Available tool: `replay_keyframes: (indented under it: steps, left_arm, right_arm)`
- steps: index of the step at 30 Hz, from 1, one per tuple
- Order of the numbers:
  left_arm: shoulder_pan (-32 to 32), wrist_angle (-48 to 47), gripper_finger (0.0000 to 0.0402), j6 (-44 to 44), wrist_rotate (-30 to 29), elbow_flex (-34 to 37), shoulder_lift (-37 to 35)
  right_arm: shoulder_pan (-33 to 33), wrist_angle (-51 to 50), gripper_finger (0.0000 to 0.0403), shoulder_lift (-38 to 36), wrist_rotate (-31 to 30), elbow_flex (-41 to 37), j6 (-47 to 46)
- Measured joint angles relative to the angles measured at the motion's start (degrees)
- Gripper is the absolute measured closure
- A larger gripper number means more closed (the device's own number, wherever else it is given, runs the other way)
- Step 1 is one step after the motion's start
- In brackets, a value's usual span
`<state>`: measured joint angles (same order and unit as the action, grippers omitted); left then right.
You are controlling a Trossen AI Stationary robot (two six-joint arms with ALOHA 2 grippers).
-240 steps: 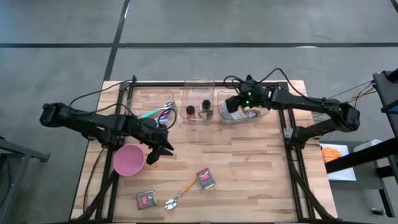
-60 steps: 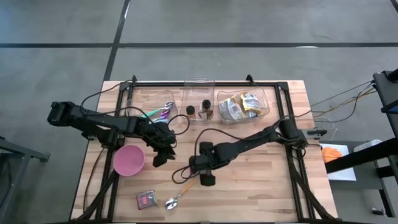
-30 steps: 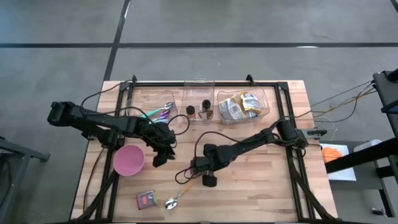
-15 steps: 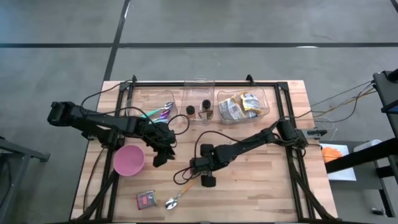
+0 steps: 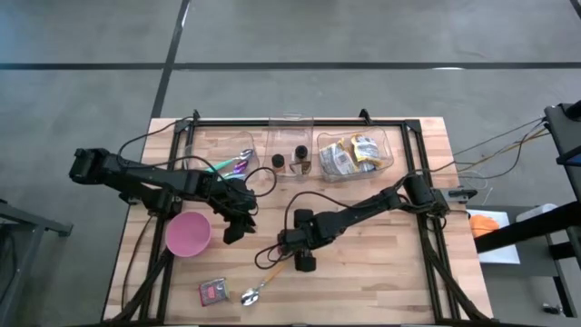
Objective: Pick & Place Food Item
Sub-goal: Put the right red seasoning can into the middle transparent bin
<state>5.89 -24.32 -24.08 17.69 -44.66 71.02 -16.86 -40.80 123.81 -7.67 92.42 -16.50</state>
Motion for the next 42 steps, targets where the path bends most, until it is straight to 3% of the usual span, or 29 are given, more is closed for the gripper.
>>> replay_keyframes:
  steps: [18,26,36,42]
  left_arm:
    - [-0.02,0.68,0.027,1.95,-0.07,-0.51,0.0]
    - [-0.02,0.93,0.027,10.6,-3.1,-3.86,0.0]
    - [0.47,5.46,0.027,30.69,-6.36,-9.04,-0.11]
    - [1.7,6.62,0.027,39.08,-6.17,-11.15,-0.11]
  right_arm:
    - [-0.13,-0.61,0.0105,-2.37,0.23,-0.2,-3.19]
    - [0.99,-4.62,0.0105,-9.85,0.76,-0.17,-7.3]
    - [2.29,-5.93,0.0105,-20.36,10.9,-0.31,-21.77]
    - [2.24,-4.66,0.0105,-25.13,11.1,-0.3,-27.46]
